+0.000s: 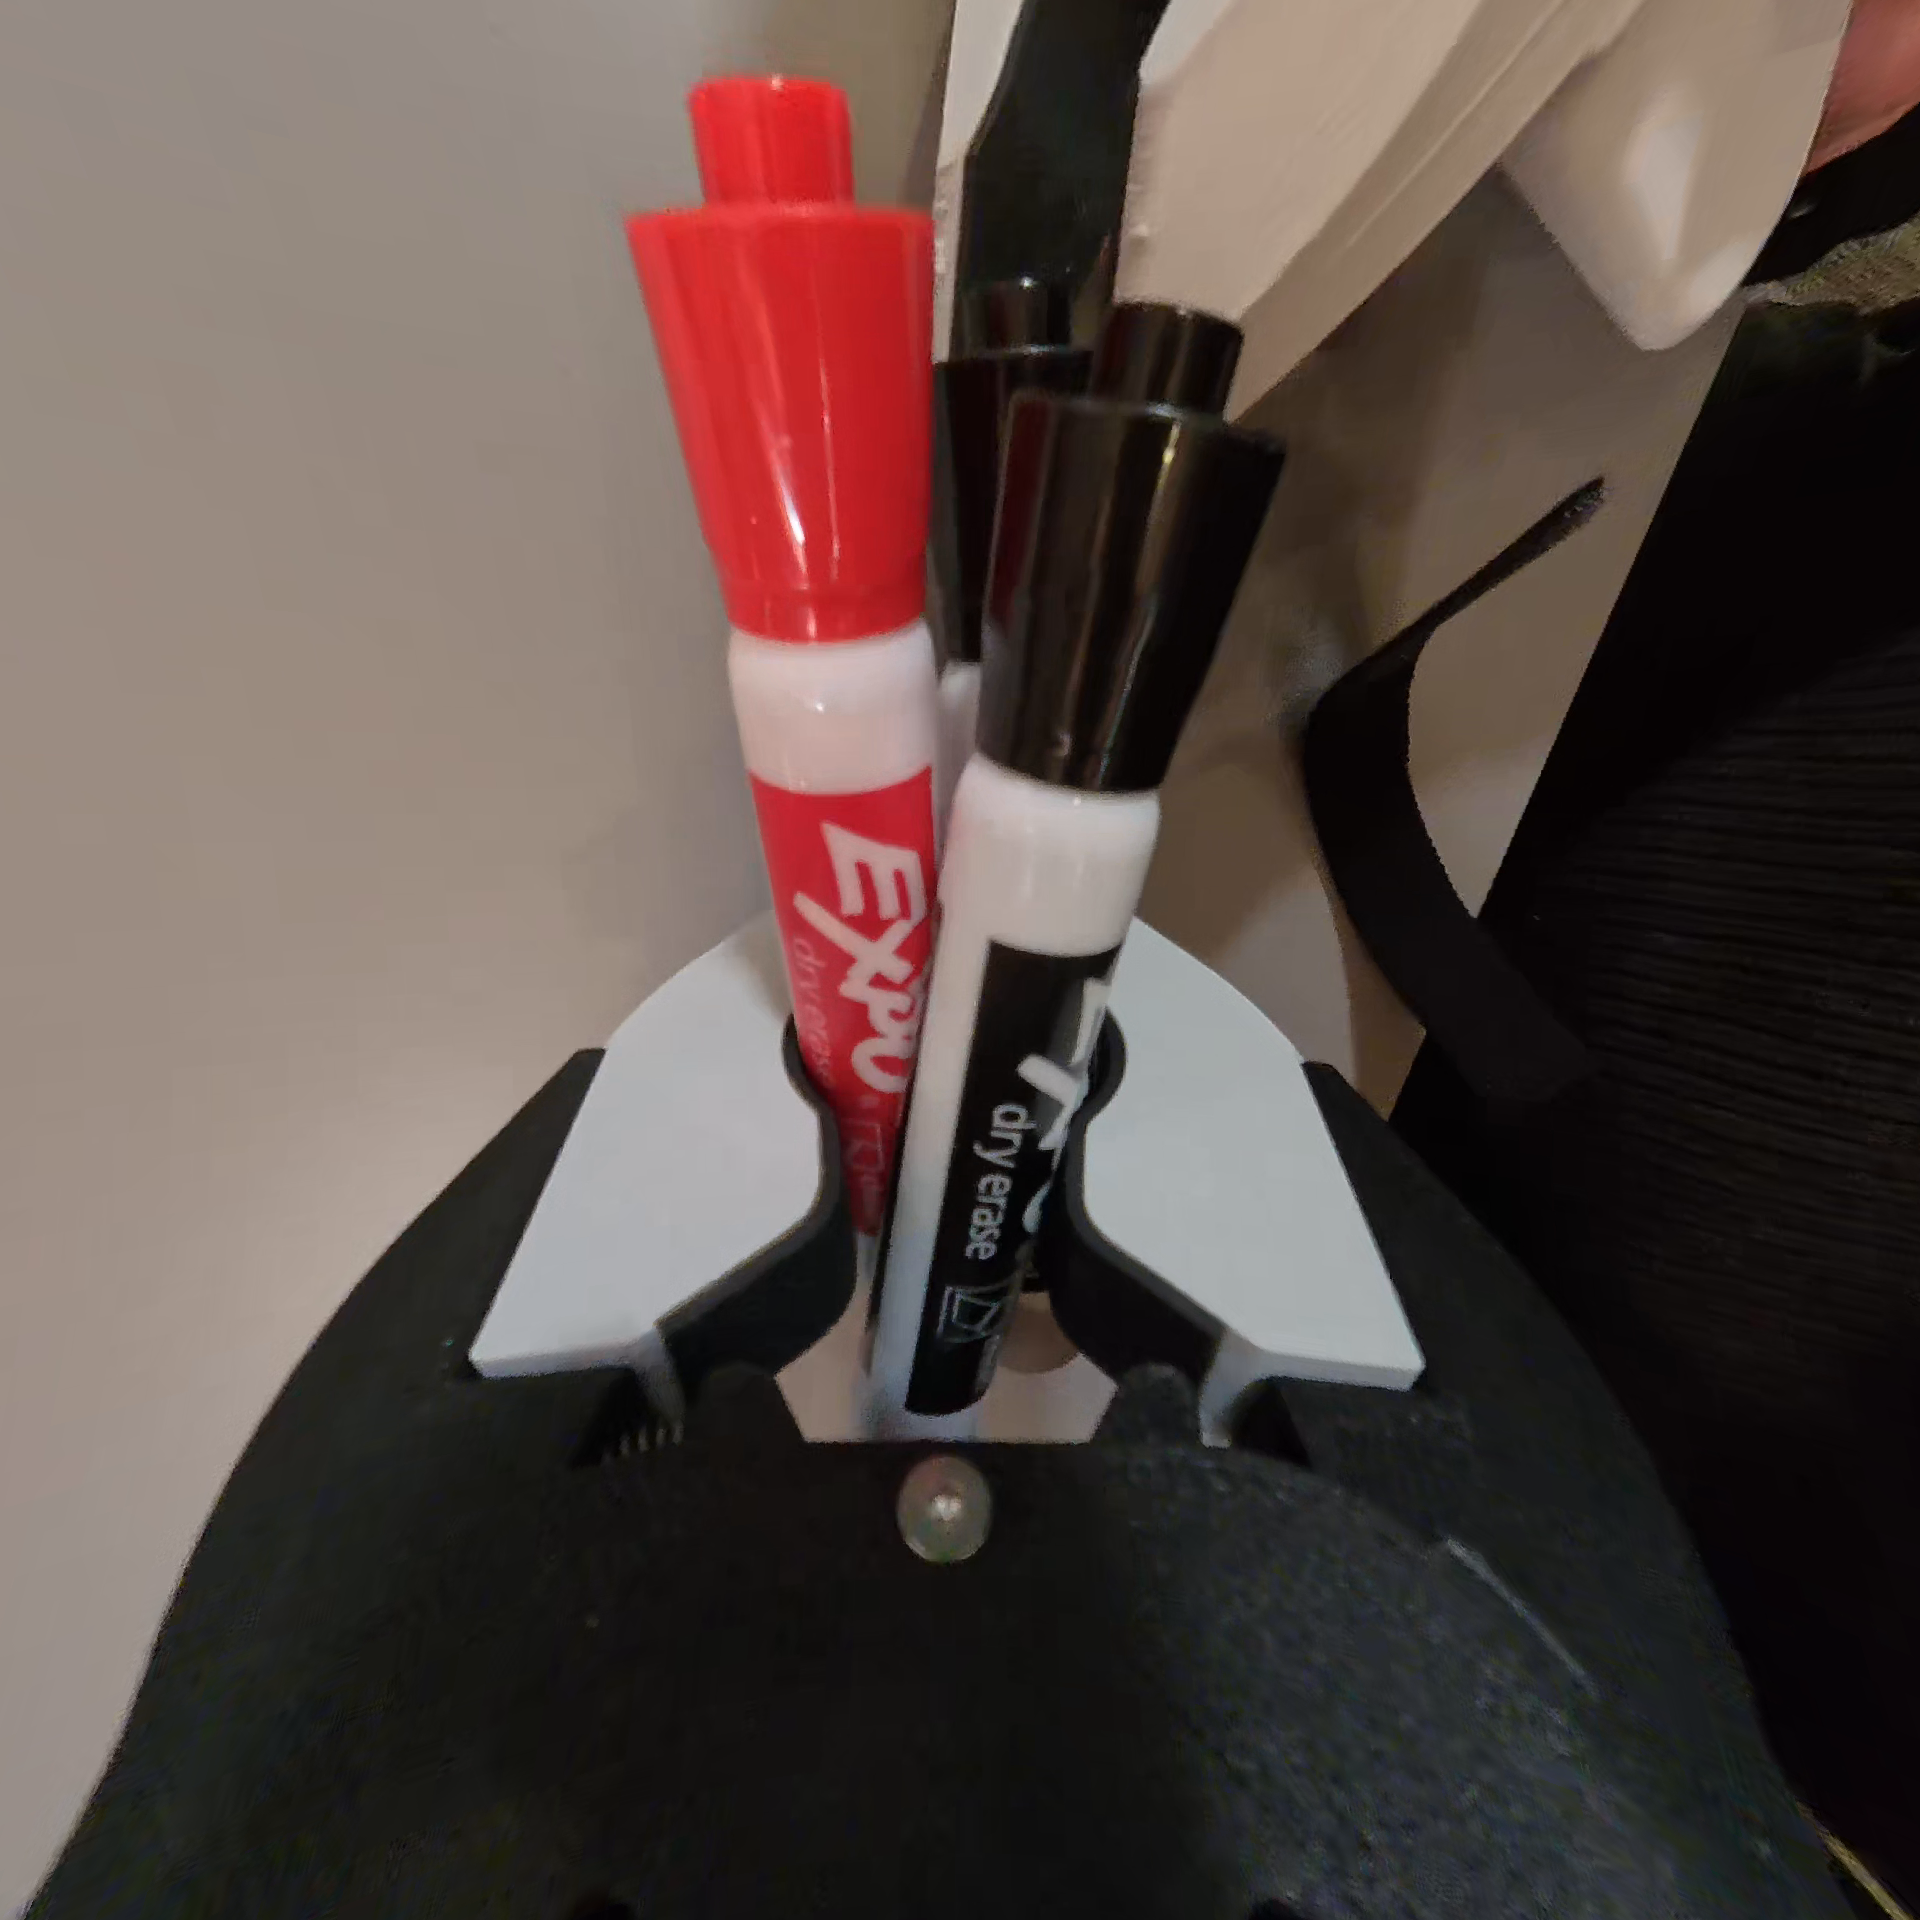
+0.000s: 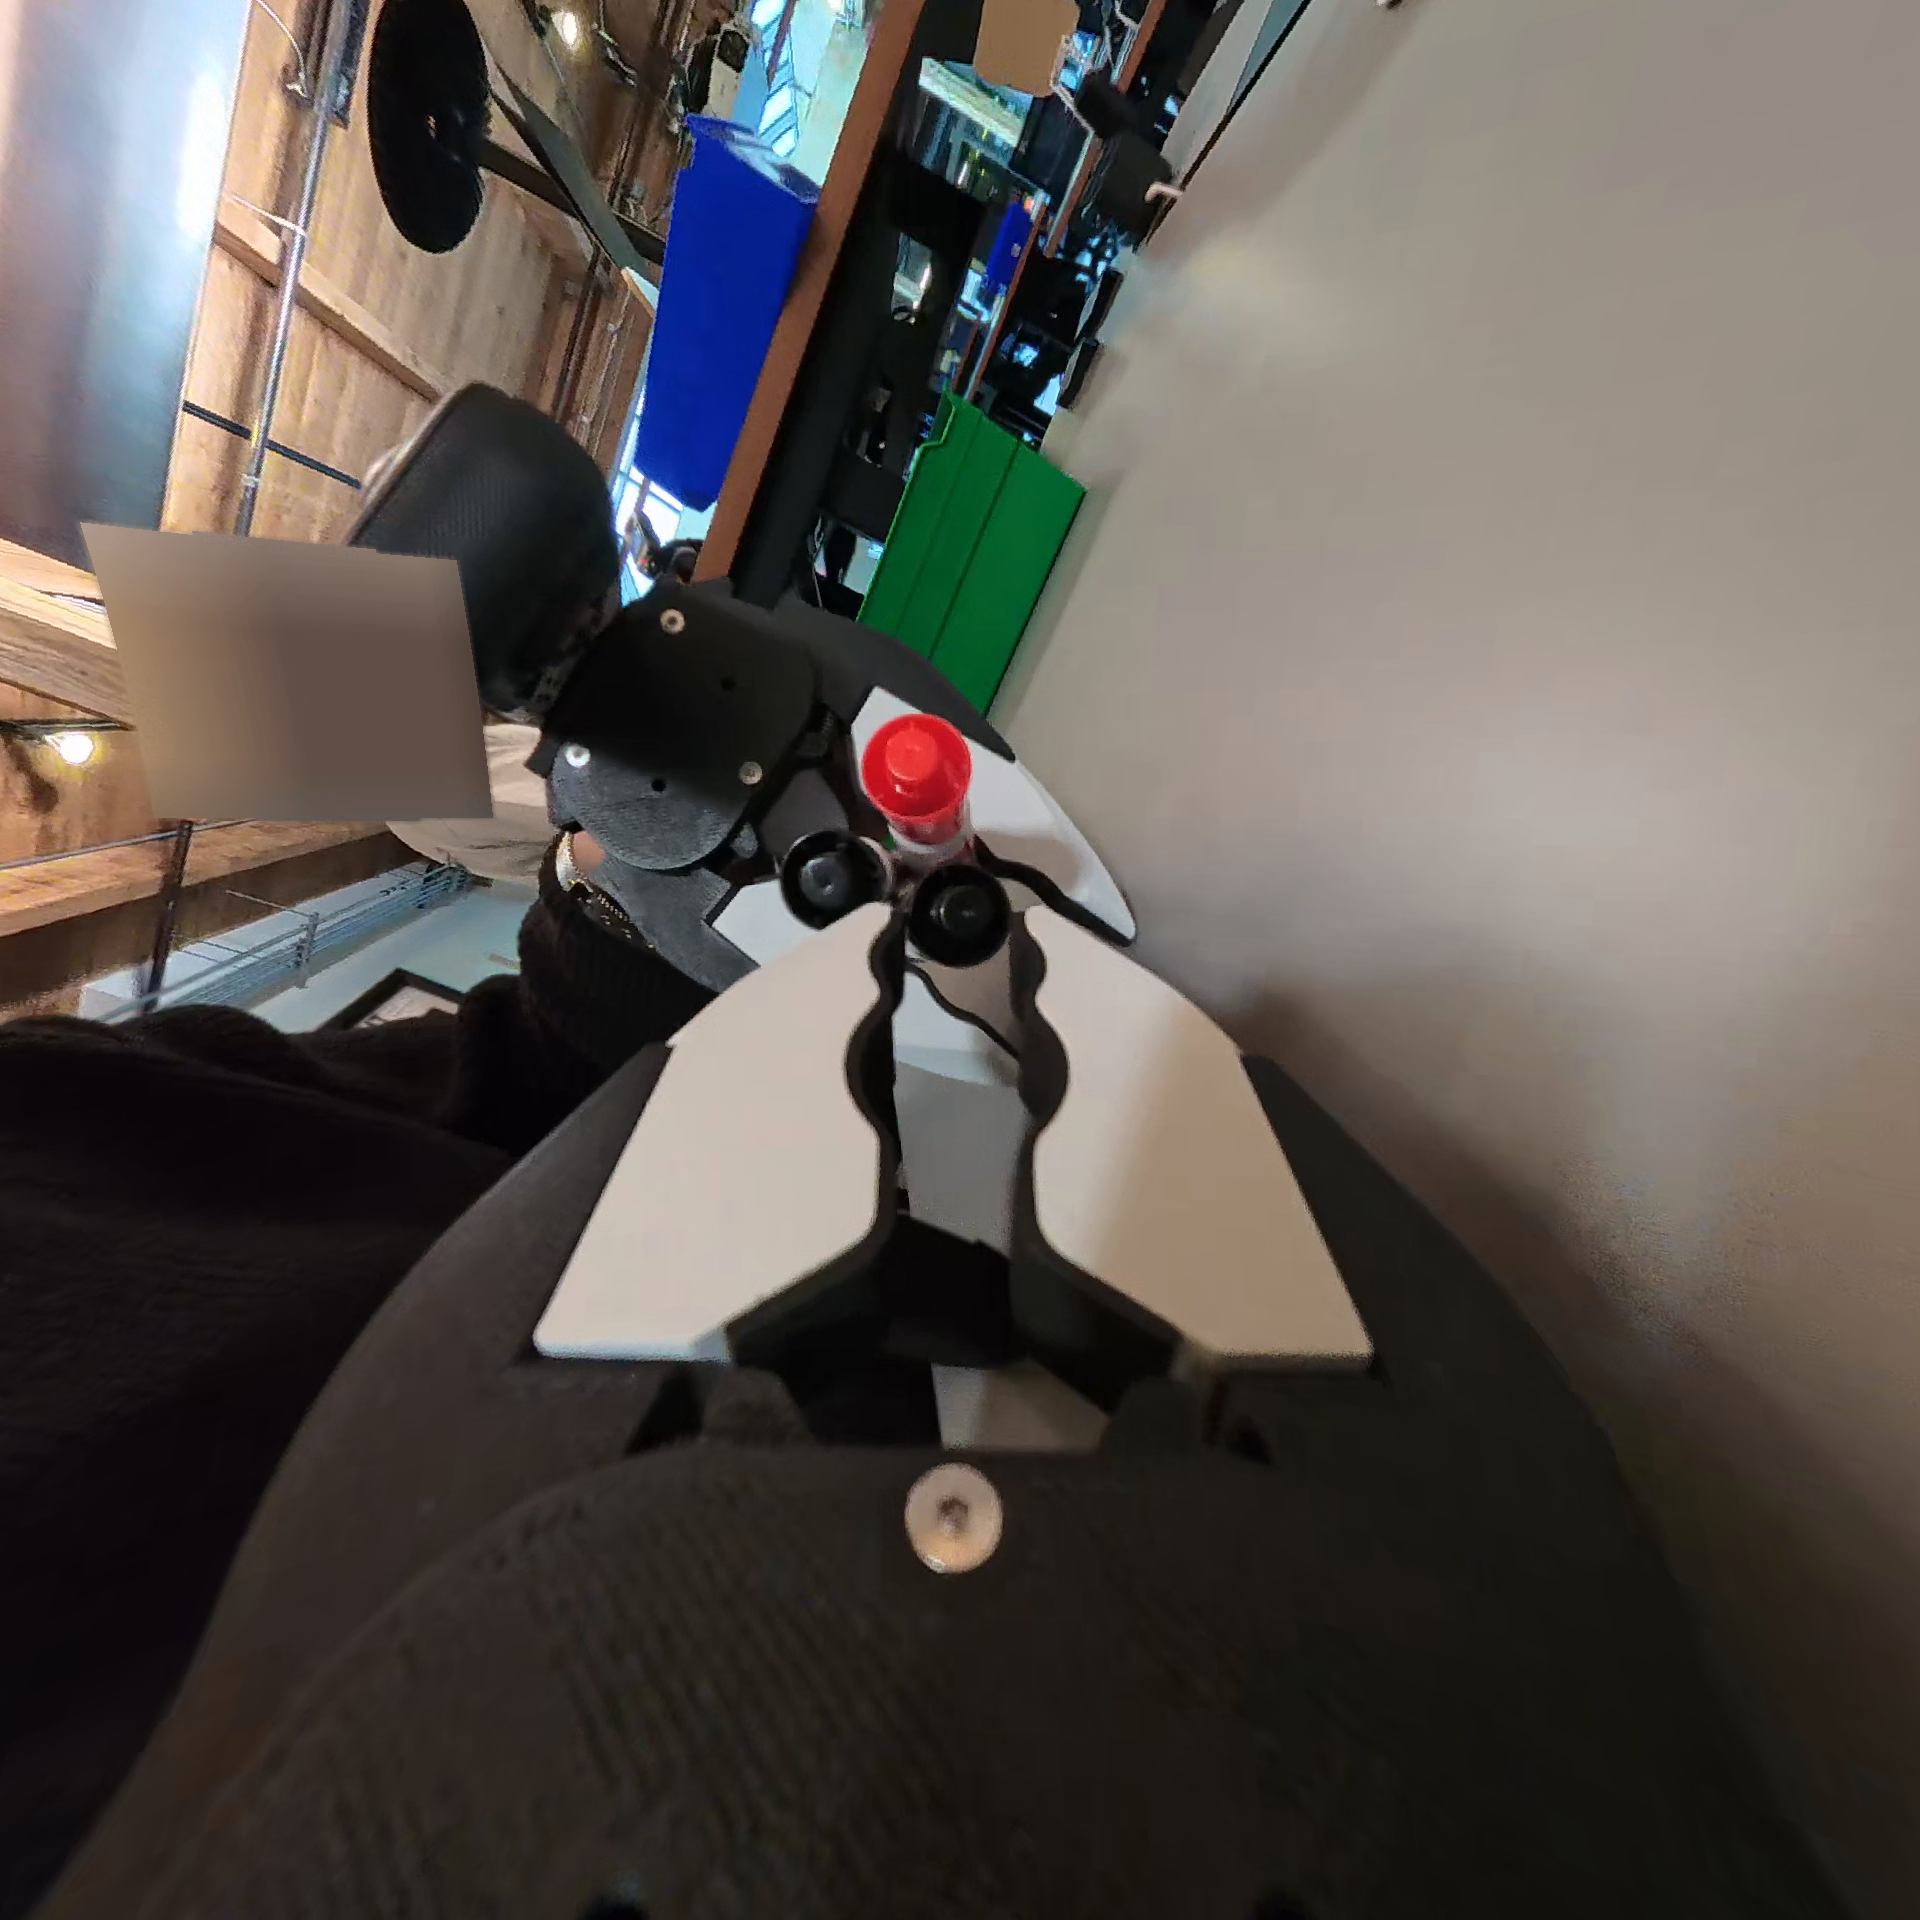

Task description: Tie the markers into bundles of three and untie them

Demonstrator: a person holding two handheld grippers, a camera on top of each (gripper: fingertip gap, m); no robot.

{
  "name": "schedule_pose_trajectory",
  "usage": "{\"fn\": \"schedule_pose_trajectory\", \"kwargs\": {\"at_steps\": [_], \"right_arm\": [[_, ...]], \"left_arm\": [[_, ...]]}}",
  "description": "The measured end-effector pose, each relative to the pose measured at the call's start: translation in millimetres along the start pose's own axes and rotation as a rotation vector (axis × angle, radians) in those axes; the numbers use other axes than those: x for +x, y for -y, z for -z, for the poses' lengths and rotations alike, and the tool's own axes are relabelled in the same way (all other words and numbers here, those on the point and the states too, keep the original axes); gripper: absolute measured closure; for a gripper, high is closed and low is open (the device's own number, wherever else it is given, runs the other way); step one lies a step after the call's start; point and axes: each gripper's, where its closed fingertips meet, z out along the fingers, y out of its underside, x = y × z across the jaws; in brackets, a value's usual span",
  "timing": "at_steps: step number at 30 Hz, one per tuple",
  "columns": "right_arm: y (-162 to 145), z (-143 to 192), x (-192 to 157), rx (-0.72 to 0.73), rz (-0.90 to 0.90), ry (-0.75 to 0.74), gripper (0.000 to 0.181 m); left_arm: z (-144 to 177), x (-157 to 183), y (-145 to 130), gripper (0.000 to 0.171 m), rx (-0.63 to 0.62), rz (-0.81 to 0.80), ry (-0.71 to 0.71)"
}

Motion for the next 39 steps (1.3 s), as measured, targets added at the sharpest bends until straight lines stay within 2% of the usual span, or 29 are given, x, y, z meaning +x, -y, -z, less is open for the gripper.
{"fn": "schedule_pose_trajectory", "kwargs": {"at_steps": [4, 11, 12, 13, 14, 15, 17, 19, 21, 23, 27, 31, 35, 39], "right_arm": [[3, -1, 2, -0.006, -0.031, 0.014, 0.162], [-6, -4, 1, -0.046, -0.013, -0.021, 0.163], [-11, -5, -2, -0.064, -0.003, -0.016, 0.166], [-18, -7, -6, -0.095, 0.006, 0.001, 0.180], [-24, -9, -9, -0.116, 0.007, 0.000, 0.181], [-25, -10, -9, -0.107, 0.011, -0.023, 0.178], [-17, -7, -11, -0.056, 0.038, -0.057, 0.151], [-9, 1, -15, -0.029, 0.096, -0.069, 0.149], [-1, 6, -12, 0.019, 0.139, -0.132, 0.149], [7, 6, -12, 0.067, 0.162, -0.173, 0.143], [10, -12, -23, 0.103, 0.202, -0.196, 0.137], [-3, -19, -29, 0.088, 0.369, -0.263, 0.141], [-15, -8, -30, 0.003, 0.621, -0.349, 0.143], [-20, -6, -32, -0.078, 0.905, -0.413, 0.144]], "left_arm": [[1, -1, -1, 0.129, -0.025, 0.038, -0.031], [0, -2, -11, 0.129, -0.031, 0.123, 0.106], [1, -3, -13, 0.129, -0.023, 0.143, 0.136], [1, -6, -17, 0.130, -0.026, 0.156, 0.170], [2, -7, -22, 0.130, -0.039, 0.155, 0.195], [3, -5, -27, 0.130, -0.042, 0.150, 0.204], [5, -2, -31, 0.130, -0.014, 0.144, 0.212], [8, -3, -42, 0.130, -0.035, 0.109, 0.245], [8, -2, -64, 0.125, -0.162, -0.031, 0.267], [9, 0, -71, 0.126, -0.197, -0.139, 0.258], [9, 0, -70, 0.127, -0.181, -0.118, 0.200], [9, -1, -69, 0.127, -0.138, -0.135, 0.192], [10, -1, -69, 0.127, -0.067, -0.125, 0.148], [11, 0, -68, 0.127, -0.064, -0.130, 0.133]]}}
